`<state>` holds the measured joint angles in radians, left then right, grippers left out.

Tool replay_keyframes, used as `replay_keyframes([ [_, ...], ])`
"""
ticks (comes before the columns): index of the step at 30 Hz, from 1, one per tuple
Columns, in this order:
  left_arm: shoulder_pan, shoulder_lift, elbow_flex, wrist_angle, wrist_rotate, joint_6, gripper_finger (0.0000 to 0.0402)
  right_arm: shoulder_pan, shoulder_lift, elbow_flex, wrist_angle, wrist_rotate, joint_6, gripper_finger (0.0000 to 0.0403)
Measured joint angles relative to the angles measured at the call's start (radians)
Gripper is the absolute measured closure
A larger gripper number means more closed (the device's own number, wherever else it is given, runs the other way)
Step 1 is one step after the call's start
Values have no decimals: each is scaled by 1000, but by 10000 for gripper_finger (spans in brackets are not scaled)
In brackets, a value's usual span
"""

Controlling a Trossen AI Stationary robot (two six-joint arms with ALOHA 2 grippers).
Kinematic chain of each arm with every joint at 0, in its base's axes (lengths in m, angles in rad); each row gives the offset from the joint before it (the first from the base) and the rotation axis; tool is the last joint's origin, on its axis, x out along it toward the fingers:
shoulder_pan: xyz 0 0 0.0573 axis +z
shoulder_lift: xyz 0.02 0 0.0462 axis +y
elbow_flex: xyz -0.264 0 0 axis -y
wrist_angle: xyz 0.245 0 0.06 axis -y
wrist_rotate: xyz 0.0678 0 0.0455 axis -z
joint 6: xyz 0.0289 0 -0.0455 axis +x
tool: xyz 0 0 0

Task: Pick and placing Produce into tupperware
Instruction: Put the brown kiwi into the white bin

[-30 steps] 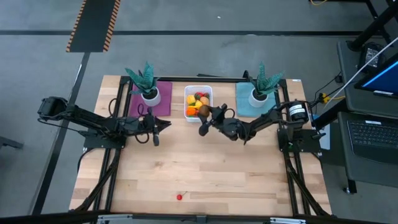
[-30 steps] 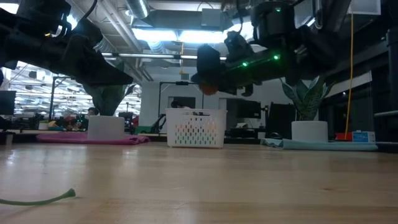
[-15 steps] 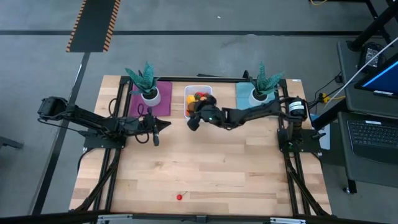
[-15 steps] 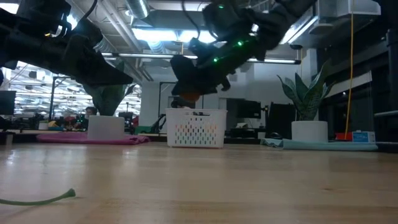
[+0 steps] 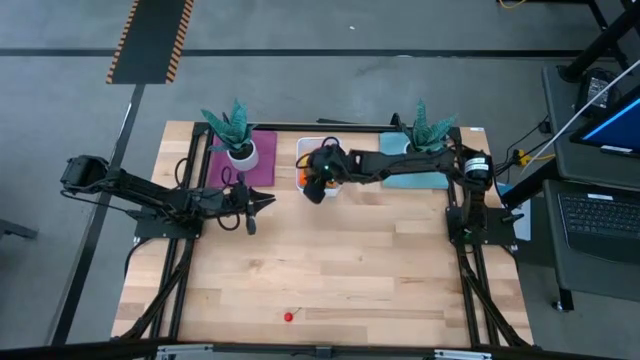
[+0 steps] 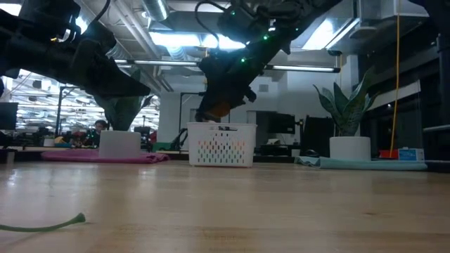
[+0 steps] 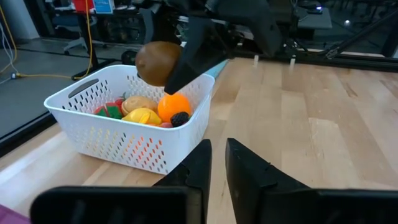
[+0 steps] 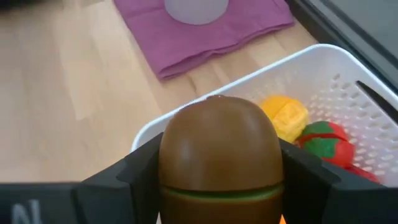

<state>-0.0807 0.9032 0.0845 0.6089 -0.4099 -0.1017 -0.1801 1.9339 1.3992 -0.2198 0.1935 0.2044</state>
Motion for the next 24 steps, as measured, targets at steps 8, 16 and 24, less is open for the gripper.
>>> replay_keyframes([
  [8, 0, 0, 0, -8, 0, 0, 345, -35, 0, 1, 24, -14, -25, 162],
  [16, 0, 0, 0, -10, 0, 0, 335, -65, 5, -40, 99, -13, -26, 162],
  [24, 0, 0, 0, -10, 0, 0, 329, -80, 6, -107, 205, -24, -2, 162],
])
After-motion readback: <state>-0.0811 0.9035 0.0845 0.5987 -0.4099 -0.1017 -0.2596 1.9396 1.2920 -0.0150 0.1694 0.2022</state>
